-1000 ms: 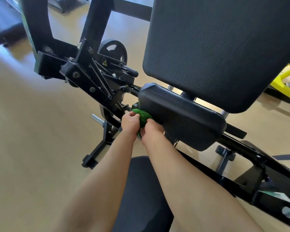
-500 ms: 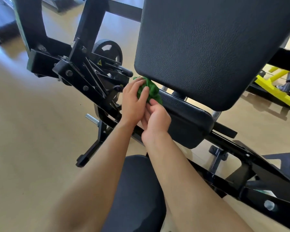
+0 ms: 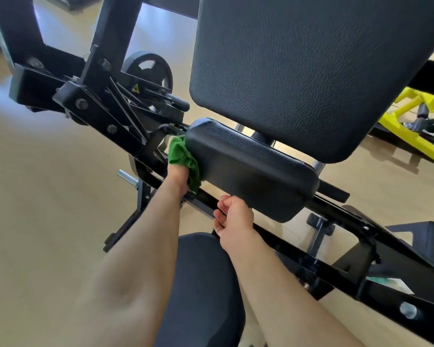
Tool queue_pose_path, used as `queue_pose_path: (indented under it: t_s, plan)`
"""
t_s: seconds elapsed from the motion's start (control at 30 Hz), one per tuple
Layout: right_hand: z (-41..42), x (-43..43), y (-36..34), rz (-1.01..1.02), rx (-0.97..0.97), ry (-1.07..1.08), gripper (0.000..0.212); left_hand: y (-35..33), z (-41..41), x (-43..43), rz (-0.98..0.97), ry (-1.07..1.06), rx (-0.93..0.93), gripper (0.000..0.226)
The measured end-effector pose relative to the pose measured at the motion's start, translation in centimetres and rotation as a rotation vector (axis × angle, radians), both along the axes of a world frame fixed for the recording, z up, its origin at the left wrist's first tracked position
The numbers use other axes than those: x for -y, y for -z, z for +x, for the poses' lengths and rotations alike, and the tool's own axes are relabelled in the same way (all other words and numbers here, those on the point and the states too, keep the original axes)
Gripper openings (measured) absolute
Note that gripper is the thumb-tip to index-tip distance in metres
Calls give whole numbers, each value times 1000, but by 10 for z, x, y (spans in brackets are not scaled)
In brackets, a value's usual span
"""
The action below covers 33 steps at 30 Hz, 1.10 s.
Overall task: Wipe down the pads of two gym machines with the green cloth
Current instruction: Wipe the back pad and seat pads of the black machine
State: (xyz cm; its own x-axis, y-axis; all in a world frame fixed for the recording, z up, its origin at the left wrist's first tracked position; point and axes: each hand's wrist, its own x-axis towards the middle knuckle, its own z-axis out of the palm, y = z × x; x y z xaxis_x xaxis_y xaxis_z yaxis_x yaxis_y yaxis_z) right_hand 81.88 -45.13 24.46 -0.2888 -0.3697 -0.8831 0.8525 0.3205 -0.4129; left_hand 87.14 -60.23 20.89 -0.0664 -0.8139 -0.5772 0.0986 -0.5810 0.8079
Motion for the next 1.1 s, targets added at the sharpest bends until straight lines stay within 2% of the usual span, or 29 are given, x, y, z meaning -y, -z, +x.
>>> queue_pose_path:
  t_s: [0.07,0.17,0.27,0.37,0.4,0.57,0.67,0.7,0.77,0.83,0.87,0.93,1.0,1.03,1.1]
  plan:
    - [-2,-4,13,20,17,3,20,18,0,-8,54,-6,-103,67]
    - [-7,-11,31,65,31,9,22,32,-2,-17,87,-84,-216,53]
    - [-9,-17,45,118,29,22,22,32,-8,-30,123,-142,-272,53]
    - [-11,-25,55,159,37,13,26,38,-16,-51,162,-201,-251,36]
    - [-13,-29,58,157,35,13,26,40,-21,-63,191,-195,-231,30]
    - [-30,-50,65,211,-98,101,19,50,-57,-141,436,-61,-210,27]
    - [-45,-68,68,279,-207,205,24,49,-78,-170,438,48,-258,15]
    - [-50,-75,67,269,-195,233,28,49,-82,-177,423,68,-263,19]
    - [-58,-87,66,212,-120,268,38,47,-88,-192,399,122,-244,8]
    - [-64,-94,64,121,-52,278,44,50,-88,-206,382,229,-110,17]
    - [-66,-96,64,56,-19,293,47,51,-87,-210,345,310,14,19]
    - [-72,-94,58,-65,1,312,50,49,-81,-215,211,462,341,12]
    - [-80,-89,50,-192,16,341,51,46,-76,-215,20,515,563,20]
    - [-85,-87,44,-253,40,357,52,45,-73,-214,-105,487,604,17]
    - [-92,-85,36,-322,99,410,52,33,-67,-216,-214,349,517,8]
